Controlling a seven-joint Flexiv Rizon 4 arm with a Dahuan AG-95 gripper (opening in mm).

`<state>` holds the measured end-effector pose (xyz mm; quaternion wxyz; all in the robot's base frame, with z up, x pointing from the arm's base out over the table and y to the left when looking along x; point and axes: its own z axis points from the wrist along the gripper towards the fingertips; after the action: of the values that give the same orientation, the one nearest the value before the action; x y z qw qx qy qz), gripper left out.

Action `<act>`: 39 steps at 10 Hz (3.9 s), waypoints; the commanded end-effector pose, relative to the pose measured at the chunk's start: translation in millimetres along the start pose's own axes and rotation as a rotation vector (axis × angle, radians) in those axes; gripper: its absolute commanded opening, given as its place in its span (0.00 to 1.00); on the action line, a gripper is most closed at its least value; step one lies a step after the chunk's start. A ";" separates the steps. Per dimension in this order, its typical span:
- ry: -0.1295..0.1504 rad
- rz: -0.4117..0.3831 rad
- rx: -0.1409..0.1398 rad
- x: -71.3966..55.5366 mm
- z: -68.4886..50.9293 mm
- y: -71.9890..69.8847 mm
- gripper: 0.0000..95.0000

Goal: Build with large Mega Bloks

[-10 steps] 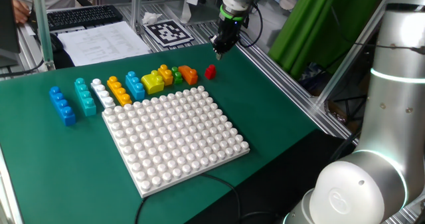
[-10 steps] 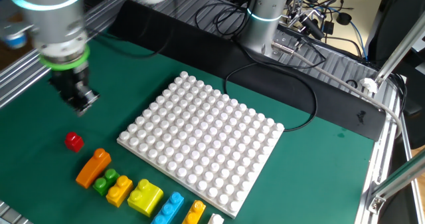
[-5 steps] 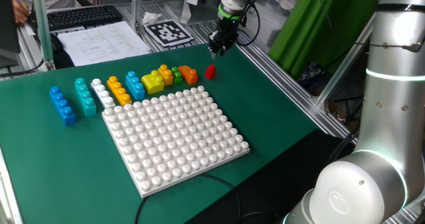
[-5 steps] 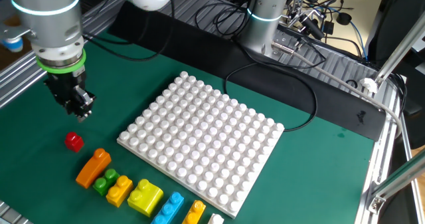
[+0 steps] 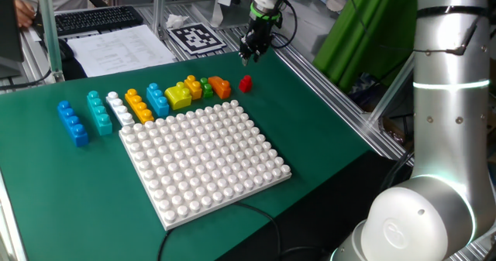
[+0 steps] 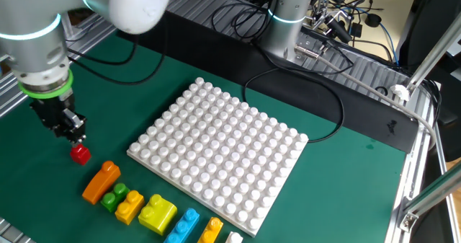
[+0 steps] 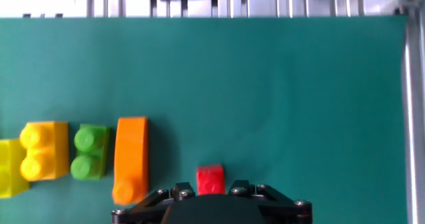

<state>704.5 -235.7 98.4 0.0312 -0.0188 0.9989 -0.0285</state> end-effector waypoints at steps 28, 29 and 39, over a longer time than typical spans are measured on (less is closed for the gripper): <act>-0.012 -0.110 -0.075 2.6 65.6 -0.4 0.40; -0.013 -0.114 -0.077 3.0 67.0 -0.4 0.40; 0.071 -0.053 -0.092 0.1 25.9 0.5 0.00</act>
<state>707.4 -237.0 65.5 -0.0005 -0.0541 0.9984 0.0135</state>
